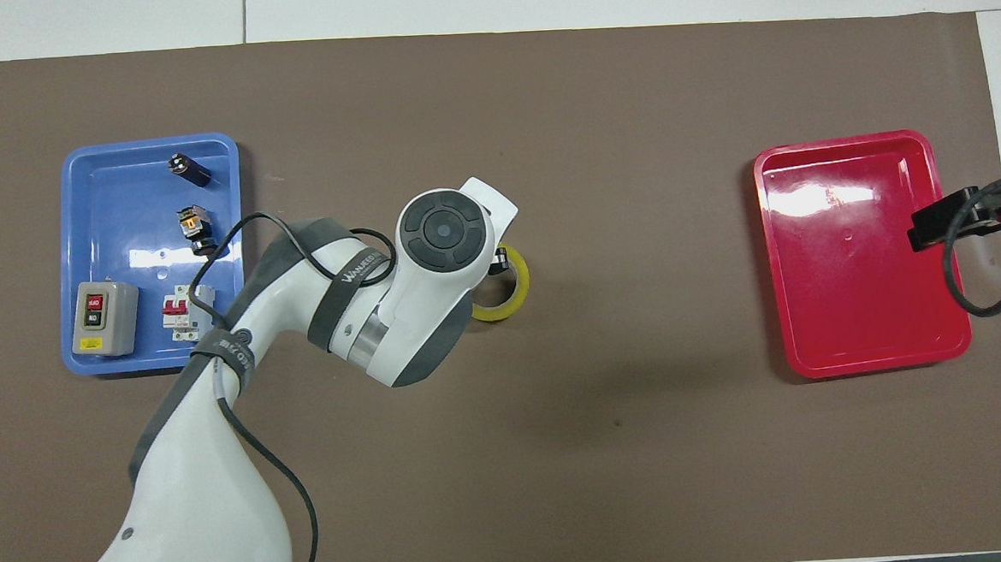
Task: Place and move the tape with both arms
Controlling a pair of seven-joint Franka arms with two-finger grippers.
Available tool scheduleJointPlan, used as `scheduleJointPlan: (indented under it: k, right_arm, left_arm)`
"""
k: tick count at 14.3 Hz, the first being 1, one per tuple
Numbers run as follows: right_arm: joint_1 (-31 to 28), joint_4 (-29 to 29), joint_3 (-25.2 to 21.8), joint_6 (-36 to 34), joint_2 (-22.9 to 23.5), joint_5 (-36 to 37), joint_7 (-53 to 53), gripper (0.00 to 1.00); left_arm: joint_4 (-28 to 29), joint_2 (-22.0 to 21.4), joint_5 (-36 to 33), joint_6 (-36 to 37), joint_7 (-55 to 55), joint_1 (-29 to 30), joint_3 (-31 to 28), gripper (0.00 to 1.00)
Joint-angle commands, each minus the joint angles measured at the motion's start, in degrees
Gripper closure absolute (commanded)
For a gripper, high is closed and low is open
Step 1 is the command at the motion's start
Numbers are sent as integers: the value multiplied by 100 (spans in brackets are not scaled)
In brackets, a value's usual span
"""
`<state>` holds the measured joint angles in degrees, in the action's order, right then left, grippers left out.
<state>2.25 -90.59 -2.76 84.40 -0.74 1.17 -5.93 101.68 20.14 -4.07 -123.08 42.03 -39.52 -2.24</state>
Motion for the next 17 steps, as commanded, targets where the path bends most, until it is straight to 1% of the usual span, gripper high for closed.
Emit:
scheduleJointPlan:
  k: [1, 2, 3, 4, 6, 7, 8, 9, 11, 12, 13, 15, 16, 17]
  right_arm:
    - [3, -424, 47, 505, -172, -379, -50, 0]
    - [168, -503, 204, 690, -172, -407, 125, 0]
    - [448, -486, 258, 831, -85, -407, 579, 0]
    - [799, -451, 267, 1015, 98, -399, 1036, 0]
    - [1468, -215, 267, 1463, 607, -416, 1644, 0]
    - [1784, -31, 267, 1726, 975, -416, 2074, 0]
    - [1979, -12, 267, 2190, 1275, -460, 2348, 0]
    - [2155, -90, 267, 2734, 1478, -477, 2542, 0]
    - [2445, -82, 267, 3213, 1891, -460, 3016, 0]
    - [2586, -47, 267, 3397, 2067, -434, 3105, 0]
    - [2770, -29, 267, 3608, 2347, -408, 3193, 0]
    - [2921, -186, 267, 4161, 2674, -399, 3361, 0]
    - [2991, -405, 267, 4338, 2693, -398, 3361, 0]
    - [3000, -503, 267, 4348, 2684, -398, 3361, 0]
  left_arm:
    - [624, -1010, -147, 363, -142, 383, 5, 0]
    - [694, -1213, -147, 495, -343, 584, 13, 0]
    - [782, -1432, -147, 635, -667, 847, 14, 0]
    - [852, -1617, -138, 715, -1001, 1076, 14, 0]
    - [897, -1829, -121, 768, -1608, 1551, 14, 0]
    - [897, -1926, -94, 829, -1898, 1823, 14, 0]
    - [880, -2040, -85, 952, -2257, 2113, 22, 0]
    - [871, -2163, -85, 1101, -2557, 2342, 14, 0]
    - [801, -2365, -77, 1400, -3181, 2747, -21, 0]
    - [635, -2357, -76, 1427, -3480, 2940, -39, 0]
    - [451, -2305, -24, 1506, -3744, 3151, -48, 0]
    - [3, -2235, 527, 1926, -4193, 3599, -48, 0]
    - [-339, -2138, 652, 2303, -4430, 3801, -48, 0]
    - [-603, -2059, 662, 2594, -4589, 3864, -48, 0]
